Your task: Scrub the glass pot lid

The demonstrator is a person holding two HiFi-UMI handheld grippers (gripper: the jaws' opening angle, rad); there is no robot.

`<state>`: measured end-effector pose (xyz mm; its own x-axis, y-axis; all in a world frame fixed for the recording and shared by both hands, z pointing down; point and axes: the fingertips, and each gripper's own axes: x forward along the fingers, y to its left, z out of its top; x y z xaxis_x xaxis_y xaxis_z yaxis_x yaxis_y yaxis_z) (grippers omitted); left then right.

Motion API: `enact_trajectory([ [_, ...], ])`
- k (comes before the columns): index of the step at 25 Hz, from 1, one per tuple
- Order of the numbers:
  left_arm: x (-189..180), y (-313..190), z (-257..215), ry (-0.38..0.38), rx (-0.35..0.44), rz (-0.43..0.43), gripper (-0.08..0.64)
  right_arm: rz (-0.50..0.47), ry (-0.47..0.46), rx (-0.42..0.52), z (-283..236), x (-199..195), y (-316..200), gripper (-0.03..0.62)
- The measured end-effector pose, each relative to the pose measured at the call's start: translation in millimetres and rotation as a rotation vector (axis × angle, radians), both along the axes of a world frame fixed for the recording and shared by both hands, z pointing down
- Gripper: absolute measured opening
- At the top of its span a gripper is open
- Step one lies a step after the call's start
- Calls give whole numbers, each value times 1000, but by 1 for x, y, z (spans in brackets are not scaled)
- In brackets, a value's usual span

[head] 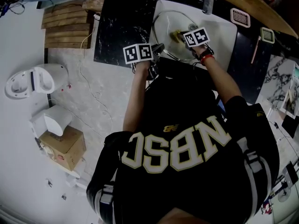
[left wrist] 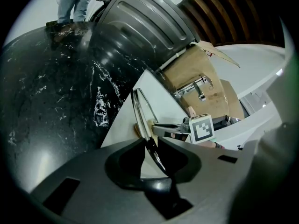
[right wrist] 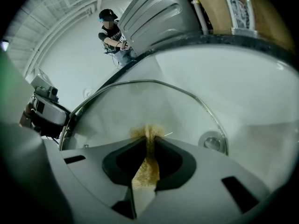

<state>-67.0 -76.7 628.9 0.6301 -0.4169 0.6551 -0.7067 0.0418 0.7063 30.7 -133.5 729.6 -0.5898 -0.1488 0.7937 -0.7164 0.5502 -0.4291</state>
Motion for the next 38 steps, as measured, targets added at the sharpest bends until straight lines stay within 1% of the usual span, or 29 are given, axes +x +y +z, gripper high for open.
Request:
enact_trajectory([
  [5,0,0,-1,2,0,3,100,-11,-50,68,-2,1,0,67],
  [10,-1,0,-1,-3,1,0,100,-105,-64,188,-4,-2,0,66],
  [12,0,0,0,-5,3,-1,100,-116,-94,198,-1,-1,0,66],
  [13,0,-1,-1,-6,4,-1,100,-101,-125,180,1,0,0,66],
  [15,0,-1,-1,-10,8,-2,100,-28,-198,125,1,0,-6,64],
  [17,0,-1,-2,-13,11,-2,100,44,-235,99,-2,-3,-18,63],
  [19,0,-1,-1,-13,9,-2,100,49,-187,118,3,-6,-31,63],
  [22,0,0,0,-9,3,-2,100,14,-81,161,14,-3,-51,64],
  [25,2,0,0,-20,2,9,100,-11,35,190,24,14,-64,64],
  [28,3,0,1,-32,1,19,103,10,147,201,30,34,-66,63],
  [32,2,1,0,-30,7,20,103,60,217,163,31,48,-48,57],
  [35,1,0,0,-26,10,21,103,31,280,146,28,51,-34,51],
  [38,1,1,1,-25,10,23,103,28,270,115,24,45,-19,48],
])
